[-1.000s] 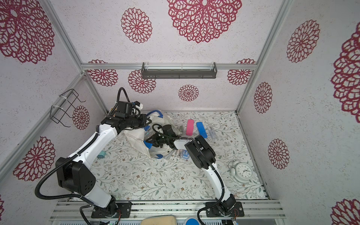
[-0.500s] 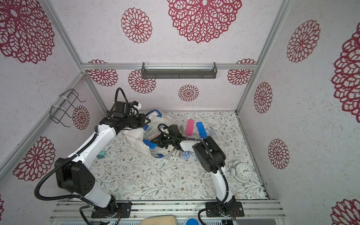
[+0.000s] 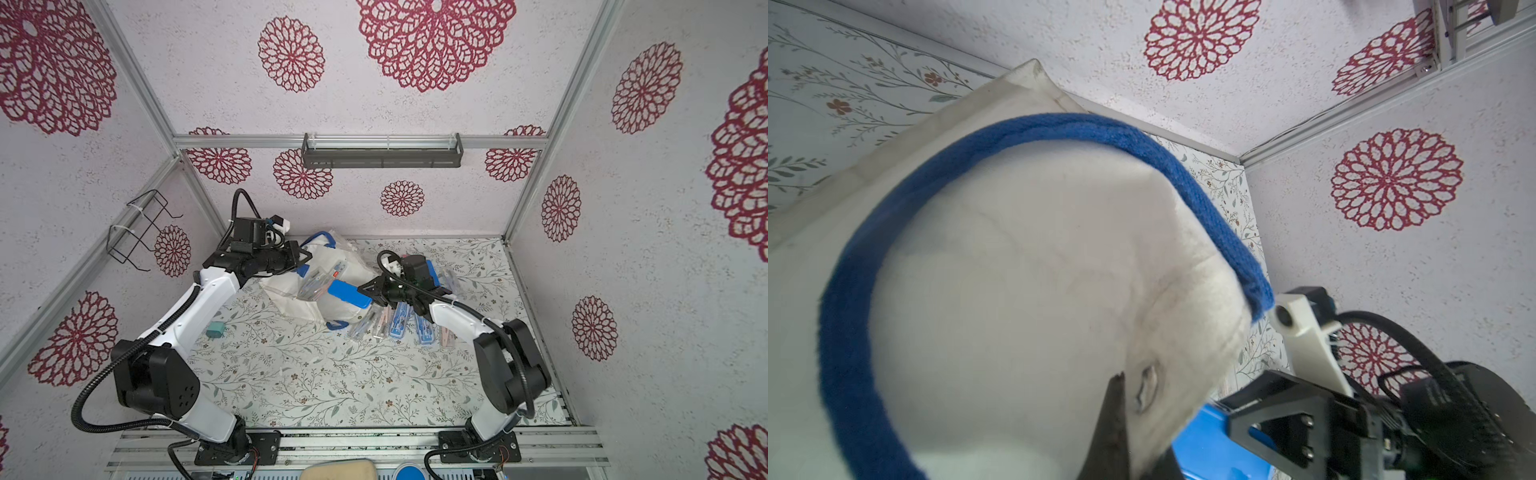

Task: Take out the compass set from the canvas bag
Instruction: Place the compass set at the center of the board.

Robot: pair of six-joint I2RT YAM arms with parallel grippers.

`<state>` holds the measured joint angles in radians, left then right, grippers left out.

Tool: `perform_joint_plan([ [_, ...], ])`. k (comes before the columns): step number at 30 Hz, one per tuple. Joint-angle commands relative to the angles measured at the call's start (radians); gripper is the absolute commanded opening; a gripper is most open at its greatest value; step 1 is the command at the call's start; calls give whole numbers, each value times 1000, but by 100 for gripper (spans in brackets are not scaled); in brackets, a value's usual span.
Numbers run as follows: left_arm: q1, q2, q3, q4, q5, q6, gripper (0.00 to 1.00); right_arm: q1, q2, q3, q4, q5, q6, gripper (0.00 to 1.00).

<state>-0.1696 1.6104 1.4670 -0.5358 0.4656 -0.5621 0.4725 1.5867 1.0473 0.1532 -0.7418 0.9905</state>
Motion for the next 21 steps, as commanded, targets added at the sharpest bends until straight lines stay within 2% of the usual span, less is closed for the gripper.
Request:
perform_joint_plan([
  [1,32,-41,-9,23,8,-5,0,-32,-136,-41,-147,-61,-158,13],
  [8,59,-28,14,17,19,0,0,-52,-259,-173,-377,-114,-355,14],
  [11,59,-12,33,4,36,-1,0,-43,-266,-246,-391,-145,-390,14],
  [15,55,3,54,-14,45,6,0,-16,-228,-322,-369,-173,-419,14],
  [21,39,5,70,-25,62,17,0,8,-108,-370,-357,-129,-490,13],
])
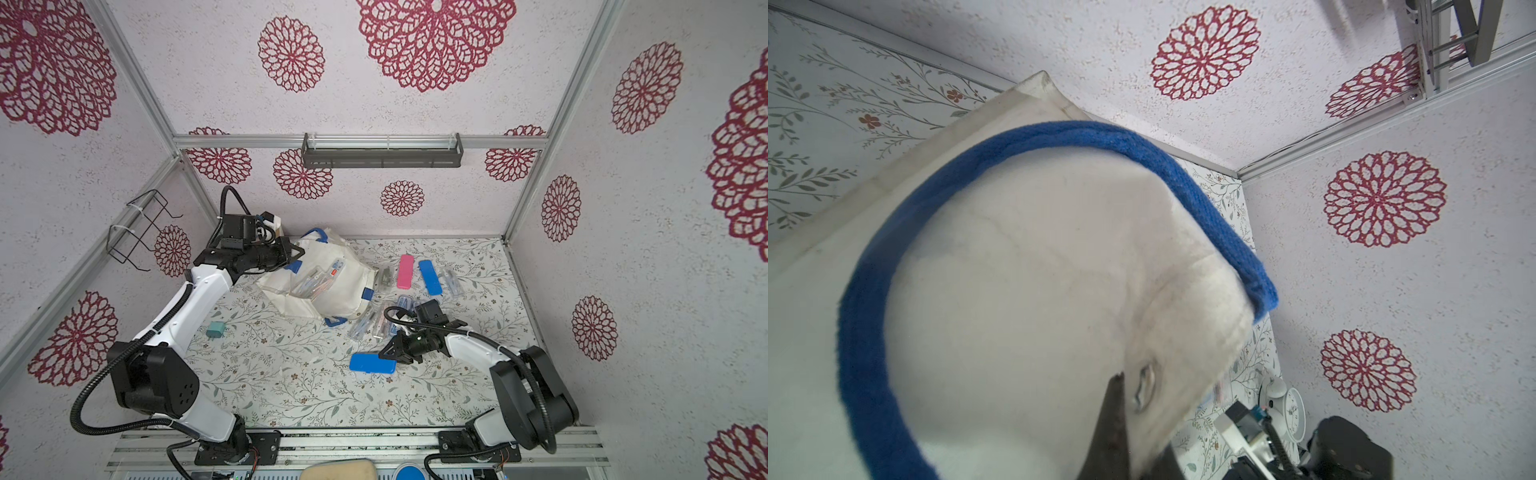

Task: Take out the compass set from the canvas bag
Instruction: Place the compass set at the center of the board.

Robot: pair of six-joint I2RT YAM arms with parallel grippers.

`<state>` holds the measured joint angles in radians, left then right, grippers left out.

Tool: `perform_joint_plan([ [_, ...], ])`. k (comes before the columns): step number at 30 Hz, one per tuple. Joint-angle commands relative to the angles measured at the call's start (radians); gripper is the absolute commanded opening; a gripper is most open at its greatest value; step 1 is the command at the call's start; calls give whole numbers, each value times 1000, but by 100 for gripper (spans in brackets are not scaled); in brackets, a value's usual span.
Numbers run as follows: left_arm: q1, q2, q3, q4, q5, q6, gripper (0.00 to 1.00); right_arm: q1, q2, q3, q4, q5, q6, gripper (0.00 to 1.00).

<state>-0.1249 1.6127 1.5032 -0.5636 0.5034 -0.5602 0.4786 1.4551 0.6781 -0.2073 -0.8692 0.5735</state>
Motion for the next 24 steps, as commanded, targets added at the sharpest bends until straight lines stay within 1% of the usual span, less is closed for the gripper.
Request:
perform_joint_plan([
  [1,-10,3,37,0,29,19,0,1,41,7,-21,35,-86,15],
  [3,-19,1,41,-11,34,29,0,-2,71,17,-58,110,-90,22],
  [5,-28,-3,41,-19,39,41,0,-11,83,23,-78,190,-73,33],
  [7,-37,-9,36,-25,45,49,0,-15,69,31,-84,266,-41,48],
  [8,-40,-12,34,-28,49,51,0,-16,54,39,-91,301,-28,54],
  [9,-43,-14,31,-30,52,50,0,-17,37,54,-98,332,-12,59],
  [11,-48,-17,27,-37,55,52,0,-16,2,97,-128,399,20,63],
  [14,-57,-22,23,-42,52,54,0,-6,-58,183,-159,470,61,62],
  [15,-59,-23,22,-42,50,53,0,3,-77,218,-161,487,74,57],
  [18,-61,-22,22,-42,40,51,0,57,-88,339,-164,529,101,38],
  [21,-62,-15,29,-39,26,39,0,145,-31,466,-143,547,130,31],
  [24,-62,-6,39,-39,-11,27,0,226,98,604,-120,536,174,27],
])
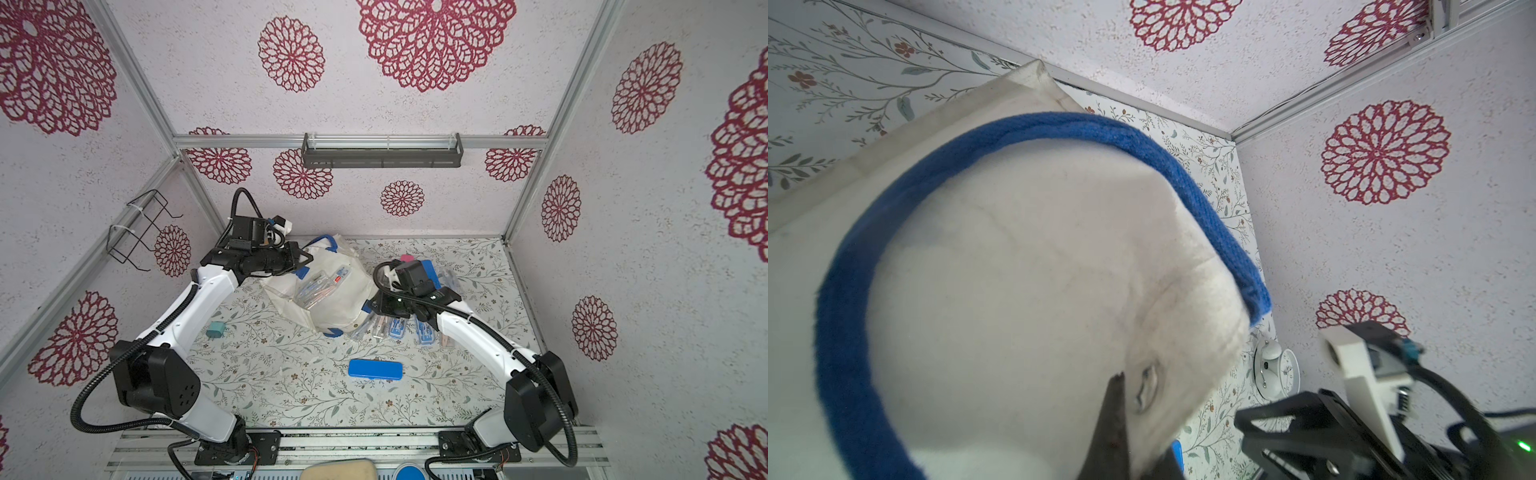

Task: Take out the compass set from the canvas bag
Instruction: Place the compass set at the center of the board, then pick up the compass set from the canvas bag.

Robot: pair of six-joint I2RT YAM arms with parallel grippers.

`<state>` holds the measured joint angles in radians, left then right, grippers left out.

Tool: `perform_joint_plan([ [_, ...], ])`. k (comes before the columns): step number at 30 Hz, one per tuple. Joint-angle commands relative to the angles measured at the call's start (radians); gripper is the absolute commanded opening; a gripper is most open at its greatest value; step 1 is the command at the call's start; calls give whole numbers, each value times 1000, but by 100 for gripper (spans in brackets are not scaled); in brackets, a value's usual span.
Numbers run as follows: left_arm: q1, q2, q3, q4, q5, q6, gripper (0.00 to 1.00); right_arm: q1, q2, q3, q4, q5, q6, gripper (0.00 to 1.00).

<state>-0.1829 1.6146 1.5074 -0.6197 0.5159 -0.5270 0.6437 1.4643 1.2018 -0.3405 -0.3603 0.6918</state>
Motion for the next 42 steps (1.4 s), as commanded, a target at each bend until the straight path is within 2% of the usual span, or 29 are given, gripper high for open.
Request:
perform_joint_plan([
  [1,-4,-3,40,11,-48,-10,0,85,144,133,18,24,72,25],
  [4,-1,10,49,15,-78,-25,0,121,317,296,-24,35,148,22],
  [8,-2,42,75,23,-71,-46,0,120,483,431,-12,2,254,24],
  [12,-7,51,85,26,-56,-48,0,113,595,459,120,-44,448,29],
  [14,-8,43,78,29,-47,-43,0,105,633,436,245,-53,559,33],
  [19,-14,15,47,34,-15,-39,0,85,723,437,437,2,735,47],
  [24,-29,7,36,34,2,-41,0,82,788,469,460,55,804,58],
  [28,-44,5,39,29,4,-41,0,75,825,466,483,69,846,61],
  [42,-80,-4,19,25,12,-63,0,77,948,530,692,52,940,61],
])
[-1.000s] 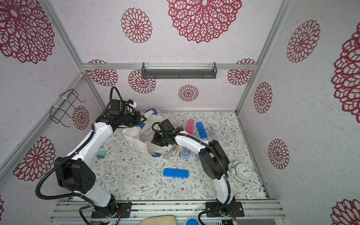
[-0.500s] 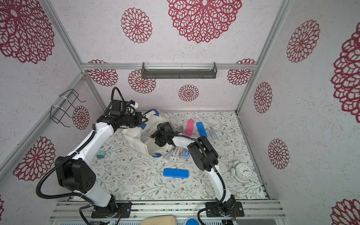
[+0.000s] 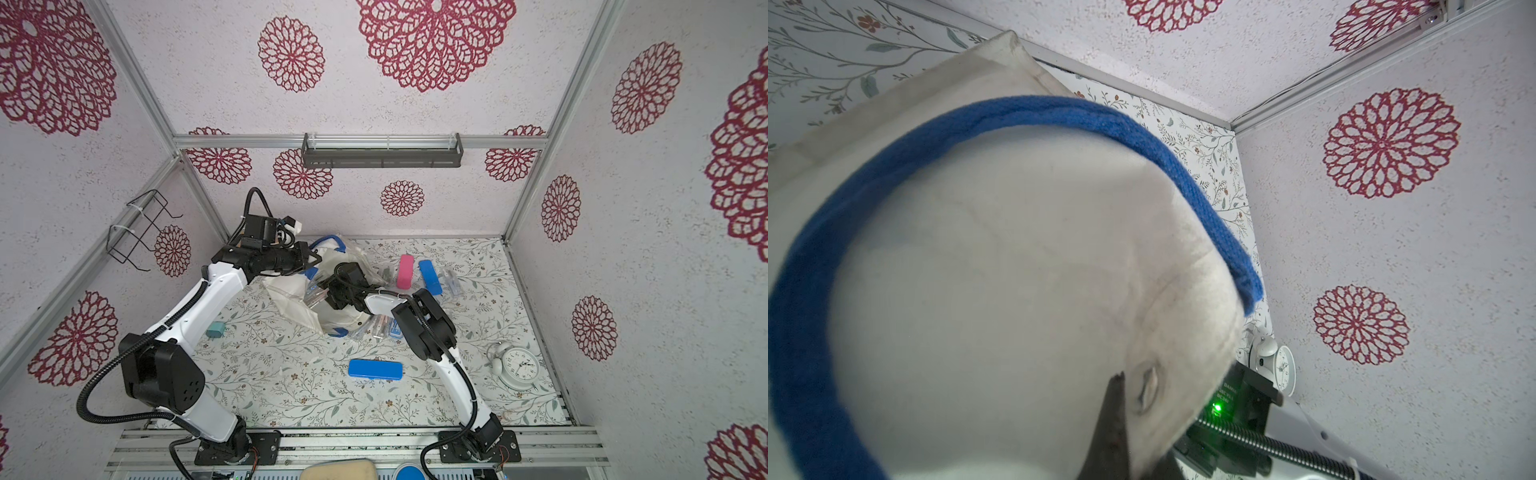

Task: Take out the compass set from the canvas bag
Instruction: Pick up the compass set from the canvas bag.

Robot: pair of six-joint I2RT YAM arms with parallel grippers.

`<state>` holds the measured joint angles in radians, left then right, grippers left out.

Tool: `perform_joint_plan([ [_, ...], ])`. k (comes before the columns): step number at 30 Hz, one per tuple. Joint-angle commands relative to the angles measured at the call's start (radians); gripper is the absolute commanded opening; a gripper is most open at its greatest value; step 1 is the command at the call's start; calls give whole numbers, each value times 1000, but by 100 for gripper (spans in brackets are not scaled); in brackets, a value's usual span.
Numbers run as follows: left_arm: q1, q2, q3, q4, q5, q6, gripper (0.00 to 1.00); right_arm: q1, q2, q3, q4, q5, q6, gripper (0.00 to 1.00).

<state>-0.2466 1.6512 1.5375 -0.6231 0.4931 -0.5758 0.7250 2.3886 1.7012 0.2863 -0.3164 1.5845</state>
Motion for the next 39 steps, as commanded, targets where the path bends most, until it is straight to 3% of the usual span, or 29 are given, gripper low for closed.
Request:
perform_joint_plan([
  [1,-18,-42,-15,34,35,-21,0,-4,31,30,86,7,58,60],
  [5,-23,-50,-34,52,35,-42,0,-6,46,18,168,11,76,55],
  [13,-24,-71,-64,55,32,-50,0,-10,36,20,223,13,55,35],
  [24,-24,-88,-70,59,35,-62,0,-4,102,129,96,-21,24,41],
  [32,-23,-91,-70,50,35,-59,0,-2,98,128,93,-33,7,24],
  [39,0,-79,-59,44,19,-50,0,-10,-35,50,67,-68,-77,16],
])
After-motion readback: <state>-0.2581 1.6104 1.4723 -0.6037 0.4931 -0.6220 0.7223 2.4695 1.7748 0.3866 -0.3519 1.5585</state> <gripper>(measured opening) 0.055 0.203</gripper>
